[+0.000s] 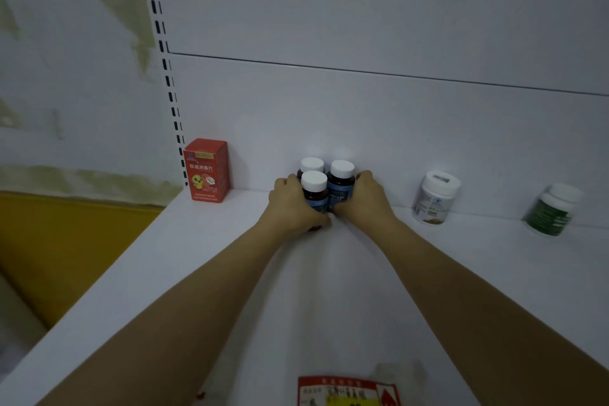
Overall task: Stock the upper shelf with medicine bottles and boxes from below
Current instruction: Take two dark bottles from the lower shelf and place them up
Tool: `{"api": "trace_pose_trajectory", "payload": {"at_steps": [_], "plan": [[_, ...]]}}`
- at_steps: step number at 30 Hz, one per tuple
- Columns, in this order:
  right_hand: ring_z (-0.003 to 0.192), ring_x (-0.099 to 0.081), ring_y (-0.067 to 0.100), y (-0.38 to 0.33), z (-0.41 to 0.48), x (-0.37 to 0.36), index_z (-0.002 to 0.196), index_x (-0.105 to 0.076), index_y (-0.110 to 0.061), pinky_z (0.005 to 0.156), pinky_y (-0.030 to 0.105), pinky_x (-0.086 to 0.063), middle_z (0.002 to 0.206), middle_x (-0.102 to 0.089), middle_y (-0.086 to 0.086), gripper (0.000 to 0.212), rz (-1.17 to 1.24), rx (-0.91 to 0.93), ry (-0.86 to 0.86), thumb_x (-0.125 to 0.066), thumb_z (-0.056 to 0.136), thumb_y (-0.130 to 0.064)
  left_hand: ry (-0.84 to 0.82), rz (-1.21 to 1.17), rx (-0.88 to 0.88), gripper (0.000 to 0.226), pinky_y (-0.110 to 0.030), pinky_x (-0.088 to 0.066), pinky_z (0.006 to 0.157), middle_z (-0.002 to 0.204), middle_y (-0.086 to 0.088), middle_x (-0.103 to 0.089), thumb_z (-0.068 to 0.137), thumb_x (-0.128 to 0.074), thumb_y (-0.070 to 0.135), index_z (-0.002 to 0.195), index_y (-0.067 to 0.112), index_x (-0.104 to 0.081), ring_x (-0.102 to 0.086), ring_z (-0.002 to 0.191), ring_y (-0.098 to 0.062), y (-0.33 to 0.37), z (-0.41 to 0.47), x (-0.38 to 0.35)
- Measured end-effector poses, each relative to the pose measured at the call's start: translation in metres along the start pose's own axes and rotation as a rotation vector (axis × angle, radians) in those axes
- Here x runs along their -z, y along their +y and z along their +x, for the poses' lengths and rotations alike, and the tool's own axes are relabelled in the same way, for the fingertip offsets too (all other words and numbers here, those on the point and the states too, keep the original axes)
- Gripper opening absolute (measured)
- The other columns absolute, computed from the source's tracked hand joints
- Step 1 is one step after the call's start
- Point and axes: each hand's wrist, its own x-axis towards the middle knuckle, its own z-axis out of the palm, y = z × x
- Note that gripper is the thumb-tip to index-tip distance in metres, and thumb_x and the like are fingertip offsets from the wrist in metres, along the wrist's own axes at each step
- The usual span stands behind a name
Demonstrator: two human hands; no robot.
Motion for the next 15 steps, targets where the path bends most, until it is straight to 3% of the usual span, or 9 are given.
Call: {"api": "trace_pose_trajectory", "payload": {"at_steps": [2, 5, 10, 15], "plan": [[0.11, -0.056, 0.035, 0.003, -0.005, 0.006, 0.118, -0.043, 0.003, 0.084, 0.036, -0.046, 0.119, -0.055, 0.019, 0.06, -0.076, -0.025, -0.049, -0.076, 0.077, -0.026, -0.026, 0.093, 0.054, 0.079, -0.037, -0.048, 0.093, 0.12, -0.01, -0.046, 0.056, -0.084, 0.037, 0.119, 0.009, -0.046, -0.05, 0.111, -0.027, 0.0, -0.005, 0.006], [0.112, -0.054, 0.033, 0.008, -0.017, 0.023, 0.119, -0.047, 0.0, 0.084, 0.032, -0.044, 0.122, -0.055, 0.019, 0.048, -0.306, 0.025, -0.176, -0.066, 0.085, -0.028, -0.096, 0.304, 0.091, 0.076, -0.037, -0.041, 0.095, 0.127, -0.014, -0.041, 0.069, -0.077, 0.044, 0.126, 0.008, -0.042, -0.041, 0.121, -0.03, -0.002, -0.016, 0.018], [0.119, -0.049, 0.031, 0.008, -0.046, 0.048, 0.131, -0.046, -0.009, 0.099, 0.04, -0.044, 0.13, -0.051, 0.014, 0.057, -0.553, 0.085, -0.288, -0.055, 0.089, -0.047, -0.139, 0.596, 0.008, 0.053, -0.036, -0.045, 0.089, 0.122, -0.012, -0.052, 0.082, -0.064, 0.041, 0.122, 0.009, -0.052, -0.049, 0.112, -0.029, -0.007, -0.045, 0.041], [0.122, -0.047, 0.031, -0.006, -0.091, 0.072, 0.135, -0.042, -0.01, 0.101, 0.041, -0.043, 0.134, -0.047, 0.014, 0.063, -0.625, 0.095, -0.289, -0.053, 0.088, -0.051, -0.111, 0.684, -0.086, 0.053, -0.037, -0.048, 0.092, 0.124, -0.009, -0.055, 0.086, -0.06, 0.041, 0.129, 0.011, -0.05, -0.051, 0.113, -0.026, 0.002, -0.086, 0.059]]}}
